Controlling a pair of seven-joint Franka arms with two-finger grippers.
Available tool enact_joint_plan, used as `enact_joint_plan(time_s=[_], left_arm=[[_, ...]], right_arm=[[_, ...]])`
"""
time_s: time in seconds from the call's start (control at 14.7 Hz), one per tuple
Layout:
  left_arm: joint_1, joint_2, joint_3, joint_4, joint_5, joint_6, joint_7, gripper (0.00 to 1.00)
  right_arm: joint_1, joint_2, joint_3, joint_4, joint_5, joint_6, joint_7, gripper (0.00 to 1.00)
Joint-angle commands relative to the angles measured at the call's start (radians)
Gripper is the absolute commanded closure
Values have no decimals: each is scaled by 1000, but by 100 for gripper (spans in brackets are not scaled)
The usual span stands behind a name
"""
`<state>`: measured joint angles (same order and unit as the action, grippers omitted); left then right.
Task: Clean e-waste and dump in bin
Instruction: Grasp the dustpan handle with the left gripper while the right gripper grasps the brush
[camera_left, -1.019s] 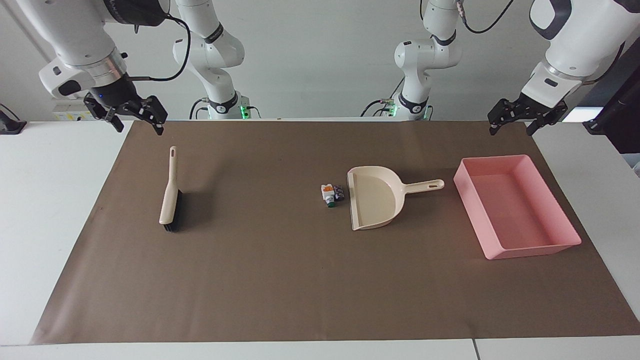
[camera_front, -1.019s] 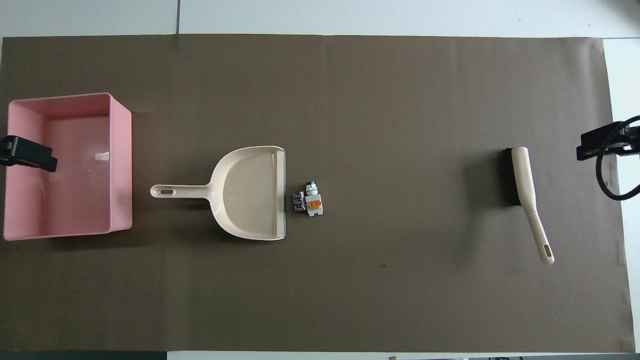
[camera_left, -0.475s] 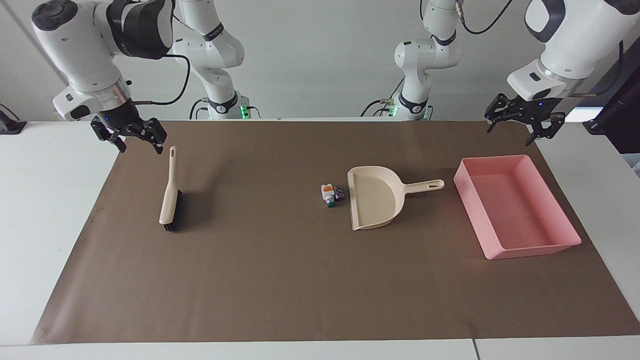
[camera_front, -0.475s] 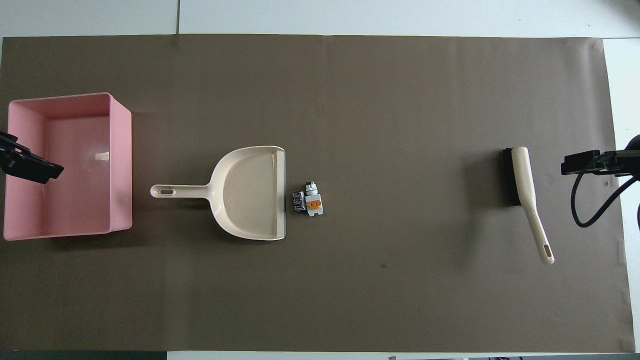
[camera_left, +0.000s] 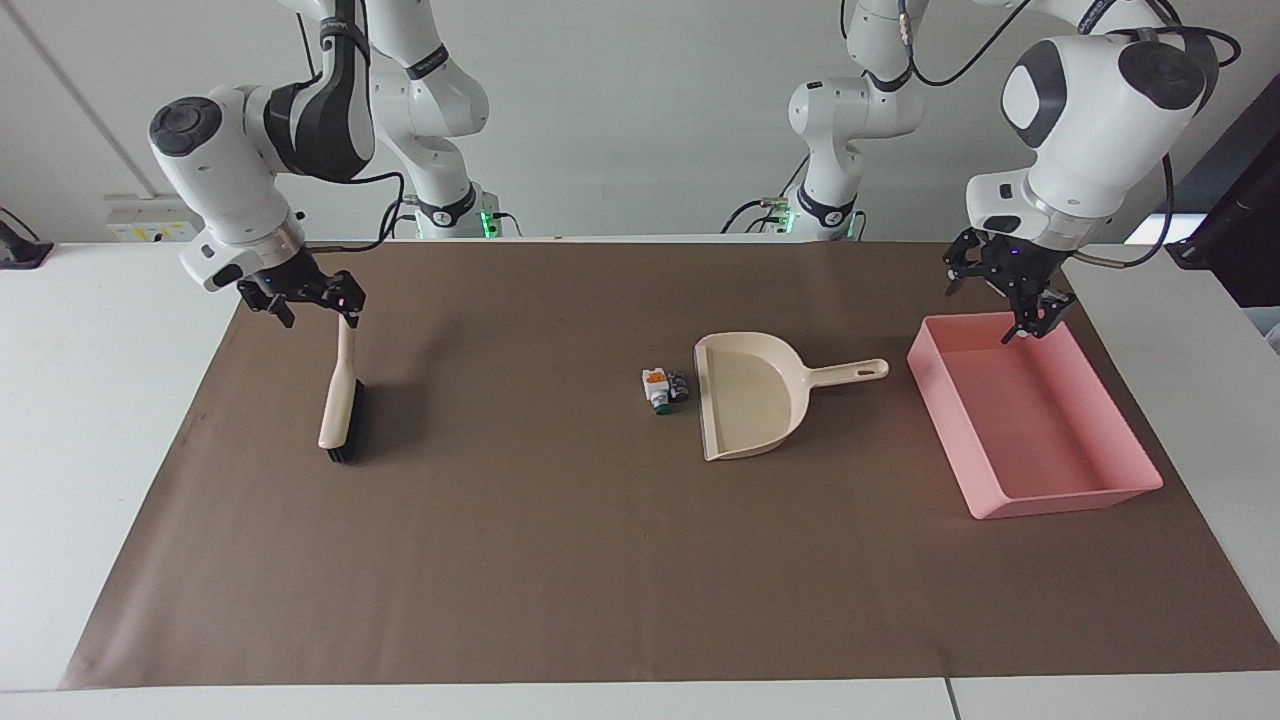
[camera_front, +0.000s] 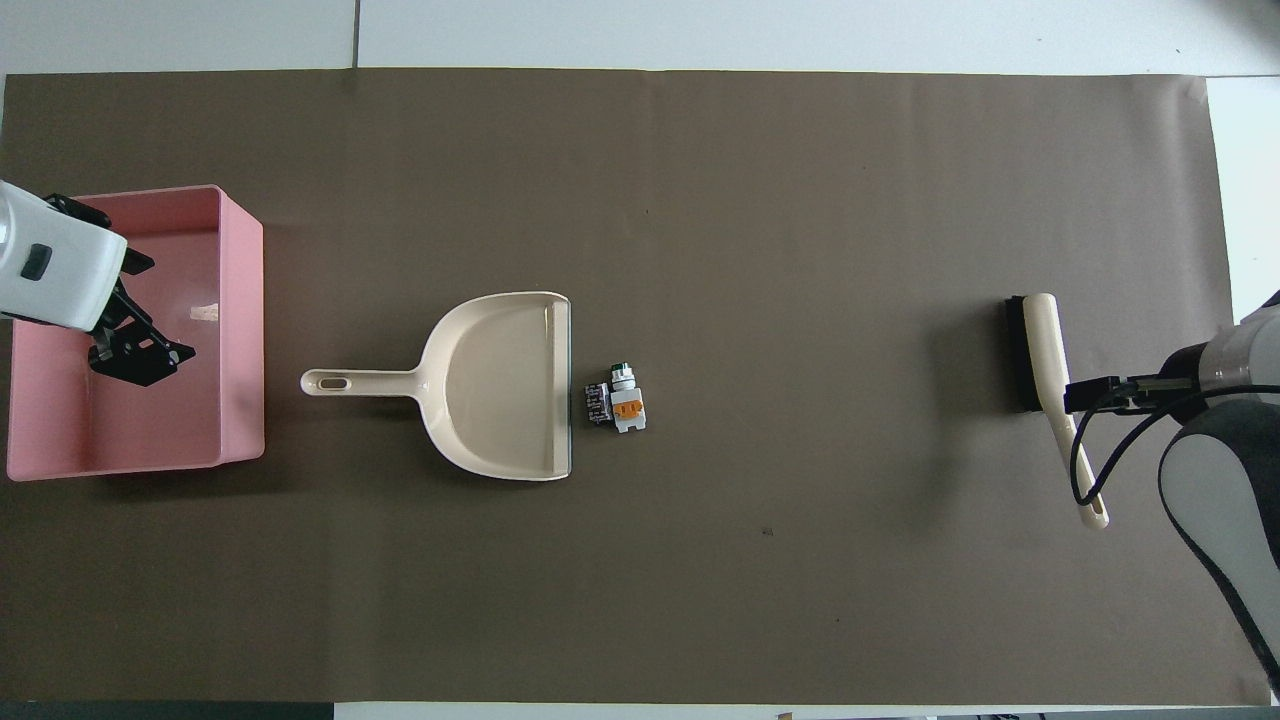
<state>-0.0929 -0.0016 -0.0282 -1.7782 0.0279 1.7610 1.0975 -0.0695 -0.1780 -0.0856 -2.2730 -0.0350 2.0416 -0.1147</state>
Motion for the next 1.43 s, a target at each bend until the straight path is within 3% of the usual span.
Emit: enact_joint_plan(time_s=[0.0, 0.27, 0.82, 1.36], left_arm=[[-47, -12, 5, -81, 18, 87, 42, 2], [-109, -17, 7, -191, 21, 175, 82, 3], [-229, -3, 5, -424, 219, 468, -48, 5], [-264, 34, 5, -452, 227, 485, -82, 7]], right_arm=[[-44, 0, 3, -75, 6, 67, -77, 1], [-59, 12, 3, -155, 40, 141, -112, 1], [-105, 12, 3, -218, 47, 187, -183, 4], [-96, 11, 4, -223, 64, 201, -189, 13]])
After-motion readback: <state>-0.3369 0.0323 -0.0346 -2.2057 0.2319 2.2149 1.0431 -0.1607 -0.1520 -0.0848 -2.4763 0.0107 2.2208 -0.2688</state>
